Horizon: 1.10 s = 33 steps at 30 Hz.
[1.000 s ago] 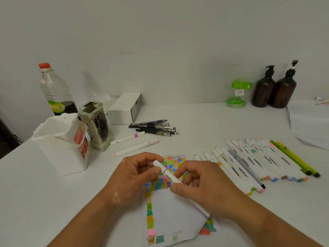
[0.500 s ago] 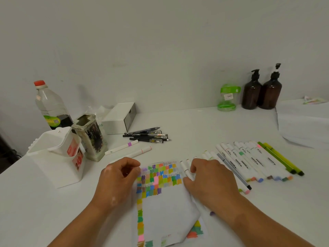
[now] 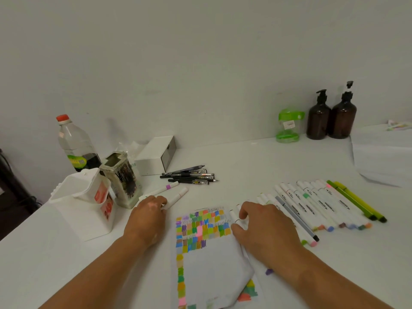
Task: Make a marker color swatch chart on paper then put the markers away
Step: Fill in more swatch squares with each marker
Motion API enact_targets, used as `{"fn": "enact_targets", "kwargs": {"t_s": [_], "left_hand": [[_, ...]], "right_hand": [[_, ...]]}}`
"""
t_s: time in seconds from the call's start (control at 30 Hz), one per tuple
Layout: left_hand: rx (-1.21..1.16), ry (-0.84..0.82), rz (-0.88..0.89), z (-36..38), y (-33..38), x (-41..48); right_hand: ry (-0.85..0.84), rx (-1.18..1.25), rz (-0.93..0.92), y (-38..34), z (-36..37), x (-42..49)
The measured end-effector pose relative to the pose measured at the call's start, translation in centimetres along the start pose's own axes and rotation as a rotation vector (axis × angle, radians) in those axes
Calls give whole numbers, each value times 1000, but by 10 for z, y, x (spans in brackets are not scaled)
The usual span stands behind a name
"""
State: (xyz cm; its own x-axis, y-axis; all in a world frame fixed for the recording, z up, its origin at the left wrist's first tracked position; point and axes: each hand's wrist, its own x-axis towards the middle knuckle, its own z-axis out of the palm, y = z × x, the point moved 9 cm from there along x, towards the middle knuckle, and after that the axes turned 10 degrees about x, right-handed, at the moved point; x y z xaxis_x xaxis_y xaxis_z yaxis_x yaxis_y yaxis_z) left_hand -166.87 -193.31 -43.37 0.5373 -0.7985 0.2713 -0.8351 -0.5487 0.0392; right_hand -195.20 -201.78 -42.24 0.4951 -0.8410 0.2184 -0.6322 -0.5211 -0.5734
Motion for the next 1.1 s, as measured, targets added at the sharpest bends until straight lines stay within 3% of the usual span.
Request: {"fn": "enact_targets", "kwargs": {"t_s": [0.13,0.3,0.53,0.8,0.97,1.1], "left_hand": [[-334,-1,-79,-7,-4,-8],[-1285,-328,-218,8,20,-44],[-1651,-456,-91,-14,61,-64],[-1755,-561,89,-21,79,-71],[-1738,-312,25,-30,40,-53],[-1098,-115,139,-42,29,-53]], "right_hand": [[22,48,-51,-7,-3,1],[-86,231,-197,-33,9,-8],[-104,325,-255,-53,16,-17],[-43,570,-224,-52,11,-16],[72,615,-147,-34,-4,-7],[95,689,-125,-29,-10,-6]]}}
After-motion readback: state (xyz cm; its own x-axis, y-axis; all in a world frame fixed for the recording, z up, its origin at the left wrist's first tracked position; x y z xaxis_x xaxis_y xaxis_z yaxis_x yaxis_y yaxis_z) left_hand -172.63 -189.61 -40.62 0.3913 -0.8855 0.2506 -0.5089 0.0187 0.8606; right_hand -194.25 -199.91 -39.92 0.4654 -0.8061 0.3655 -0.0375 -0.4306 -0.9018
